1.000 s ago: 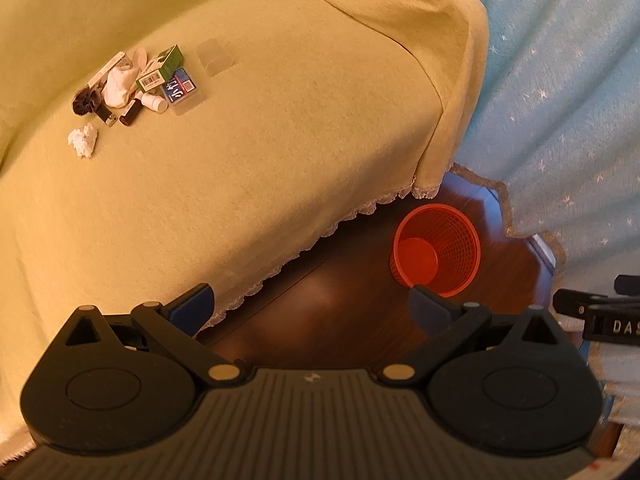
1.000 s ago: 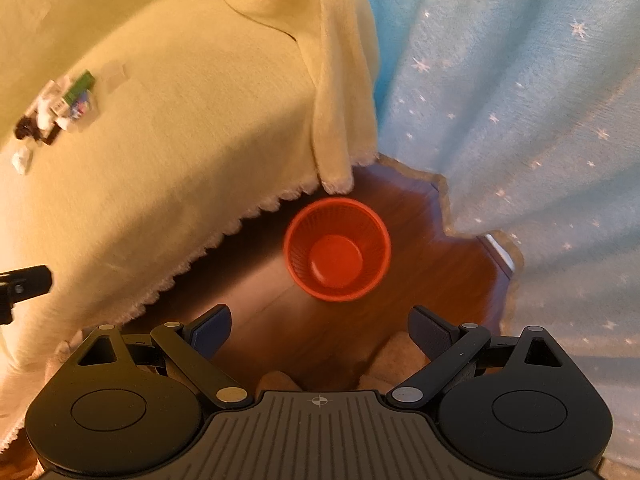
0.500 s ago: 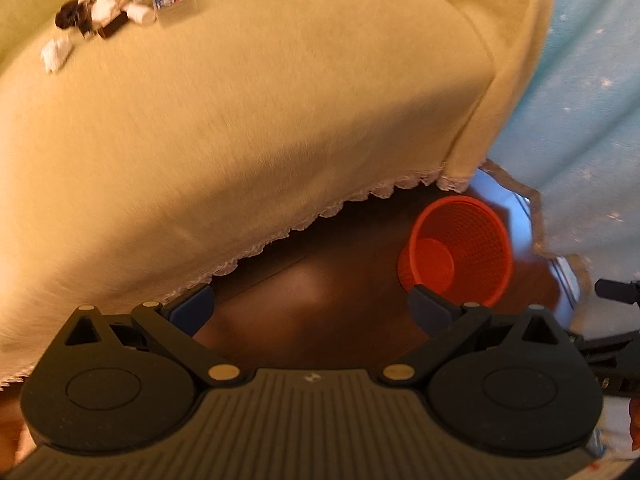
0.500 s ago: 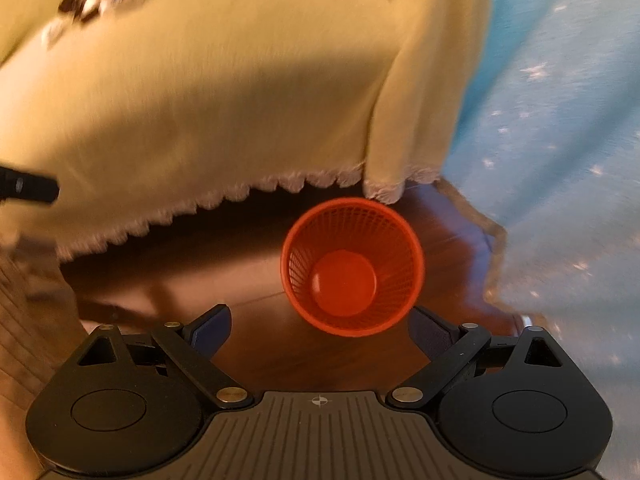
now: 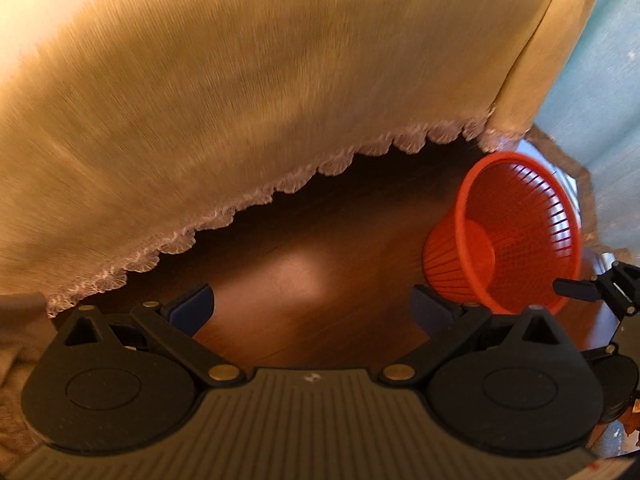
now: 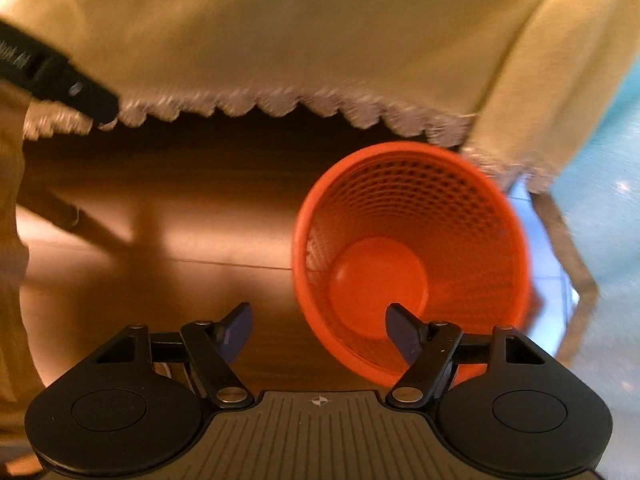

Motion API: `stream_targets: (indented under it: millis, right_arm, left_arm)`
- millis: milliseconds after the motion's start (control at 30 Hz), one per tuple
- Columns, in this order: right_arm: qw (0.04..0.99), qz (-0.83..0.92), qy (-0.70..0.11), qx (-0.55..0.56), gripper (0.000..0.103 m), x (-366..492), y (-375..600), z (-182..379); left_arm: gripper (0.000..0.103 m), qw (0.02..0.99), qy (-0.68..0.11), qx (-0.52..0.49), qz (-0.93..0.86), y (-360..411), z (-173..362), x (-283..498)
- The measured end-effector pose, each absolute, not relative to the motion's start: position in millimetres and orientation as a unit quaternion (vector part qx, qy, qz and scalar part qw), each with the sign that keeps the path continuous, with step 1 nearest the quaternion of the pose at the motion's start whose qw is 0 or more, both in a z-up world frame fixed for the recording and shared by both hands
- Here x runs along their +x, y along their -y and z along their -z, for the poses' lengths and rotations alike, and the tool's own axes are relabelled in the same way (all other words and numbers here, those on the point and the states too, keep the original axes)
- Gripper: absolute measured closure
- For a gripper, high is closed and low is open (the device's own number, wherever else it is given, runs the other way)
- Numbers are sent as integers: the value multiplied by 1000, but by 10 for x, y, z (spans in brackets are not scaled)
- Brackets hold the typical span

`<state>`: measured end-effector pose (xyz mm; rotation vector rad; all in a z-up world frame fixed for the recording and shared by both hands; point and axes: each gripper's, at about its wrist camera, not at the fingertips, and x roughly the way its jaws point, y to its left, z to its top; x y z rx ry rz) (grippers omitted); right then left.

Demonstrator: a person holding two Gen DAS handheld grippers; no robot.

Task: Organize objects
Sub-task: 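Move the right gripper down toward the orange mesh wastebasket rim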

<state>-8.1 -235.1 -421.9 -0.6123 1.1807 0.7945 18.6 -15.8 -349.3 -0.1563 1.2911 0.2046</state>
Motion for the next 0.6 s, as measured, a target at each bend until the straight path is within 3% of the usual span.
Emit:
stream_targets:
  millis: [233, 600]
  right_arm:
    - [697, -391, -510, -317, 49, -114, 2305, 4729]
    - [680, -437, -470, -355, 72, -108, 2251, 5049]
  left_arm:
    - [1, 785, -607, -81, -96, 149, 3870, 246]
    - [1, 784, -611, -73, -83, 138, 4097, 278]
